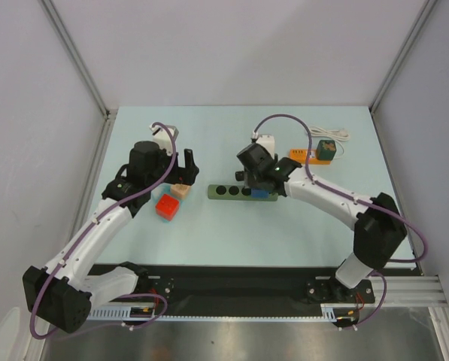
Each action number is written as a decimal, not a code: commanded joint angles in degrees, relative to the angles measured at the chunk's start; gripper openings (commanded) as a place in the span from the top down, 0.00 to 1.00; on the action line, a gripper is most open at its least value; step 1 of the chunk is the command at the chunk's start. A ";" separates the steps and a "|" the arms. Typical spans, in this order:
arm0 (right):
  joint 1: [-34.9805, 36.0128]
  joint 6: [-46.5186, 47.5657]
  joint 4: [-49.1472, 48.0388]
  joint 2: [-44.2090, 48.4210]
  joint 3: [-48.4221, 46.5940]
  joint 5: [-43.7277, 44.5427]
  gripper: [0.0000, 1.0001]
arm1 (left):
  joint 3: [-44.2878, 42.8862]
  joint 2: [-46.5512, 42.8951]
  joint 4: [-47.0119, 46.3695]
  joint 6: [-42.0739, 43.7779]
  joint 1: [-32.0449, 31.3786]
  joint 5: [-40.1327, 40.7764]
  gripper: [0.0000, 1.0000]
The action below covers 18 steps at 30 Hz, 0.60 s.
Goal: Insert the plug
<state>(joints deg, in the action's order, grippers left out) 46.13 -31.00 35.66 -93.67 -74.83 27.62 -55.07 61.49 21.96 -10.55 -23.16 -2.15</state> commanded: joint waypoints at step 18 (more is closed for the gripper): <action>-6.58 3.32 -3.50 -4.95 4.52 -11.00 0.87 | -1.62 -0.15 0.63 -0.18 -0.40 2.06 0.00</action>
<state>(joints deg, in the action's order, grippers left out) 40.14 -28.67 27.42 -96.57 -71.75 18.57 -55.07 61.49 22.33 -10.52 -23.24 -1.43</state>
